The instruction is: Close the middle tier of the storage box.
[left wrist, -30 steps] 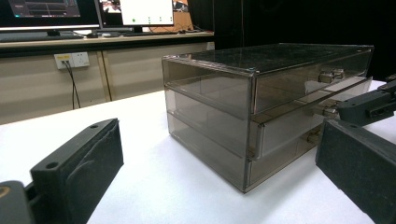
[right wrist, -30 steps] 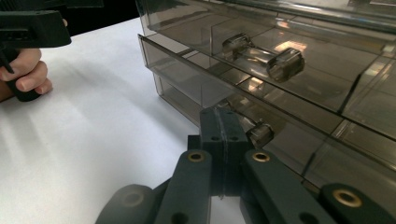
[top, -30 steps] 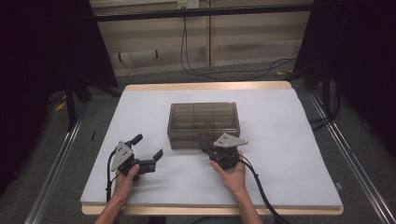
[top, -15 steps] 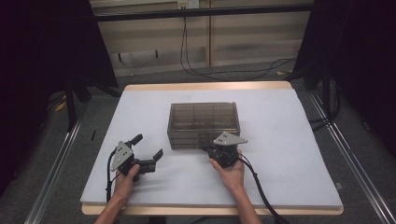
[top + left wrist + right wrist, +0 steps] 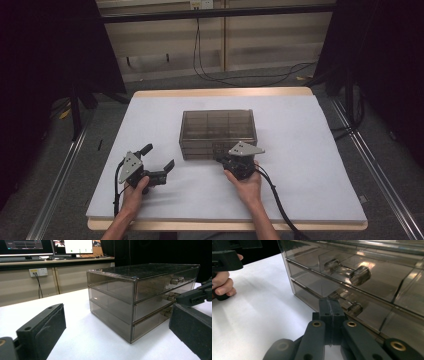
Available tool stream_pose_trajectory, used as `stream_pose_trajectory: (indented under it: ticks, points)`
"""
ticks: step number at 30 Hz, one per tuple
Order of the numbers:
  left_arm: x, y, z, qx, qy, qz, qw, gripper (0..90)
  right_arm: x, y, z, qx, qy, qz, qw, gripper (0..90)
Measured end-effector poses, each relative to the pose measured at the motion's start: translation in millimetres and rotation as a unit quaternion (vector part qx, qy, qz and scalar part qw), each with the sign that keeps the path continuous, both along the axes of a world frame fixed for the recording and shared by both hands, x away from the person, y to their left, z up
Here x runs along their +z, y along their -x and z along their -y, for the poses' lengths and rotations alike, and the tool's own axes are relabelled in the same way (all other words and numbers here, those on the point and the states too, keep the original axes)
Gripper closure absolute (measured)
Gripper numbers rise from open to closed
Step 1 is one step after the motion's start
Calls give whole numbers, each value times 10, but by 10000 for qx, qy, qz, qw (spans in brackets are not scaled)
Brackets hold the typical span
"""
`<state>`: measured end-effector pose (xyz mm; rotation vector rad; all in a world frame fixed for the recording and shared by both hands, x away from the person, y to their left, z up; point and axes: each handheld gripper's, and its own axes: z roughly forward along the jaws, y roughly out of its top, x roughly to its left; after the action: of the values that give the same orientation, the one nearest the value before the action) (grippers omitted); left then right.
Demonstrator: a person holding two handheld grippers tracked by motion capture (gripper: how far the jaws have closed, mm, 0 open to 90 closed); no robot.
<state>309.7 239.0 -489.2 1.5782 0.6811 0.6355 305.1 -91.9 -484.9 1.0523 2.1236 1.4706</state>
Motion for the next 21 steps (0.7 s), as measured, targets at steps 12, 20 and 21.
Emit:
stream_pose_trajectory:
  ticks: [12,20,21]
  points:
    - [1,0,0,6,-14,4,10000,8,51,136,72,273,-35,78,9996,628]
    - [0,0,0,5,0,-4,10000,8,108,235,200,132,-133,122,9997,407]
    - [0,0,0,4,-3,-3,10000,8,108,235,200,132,-133,122,9997,407]
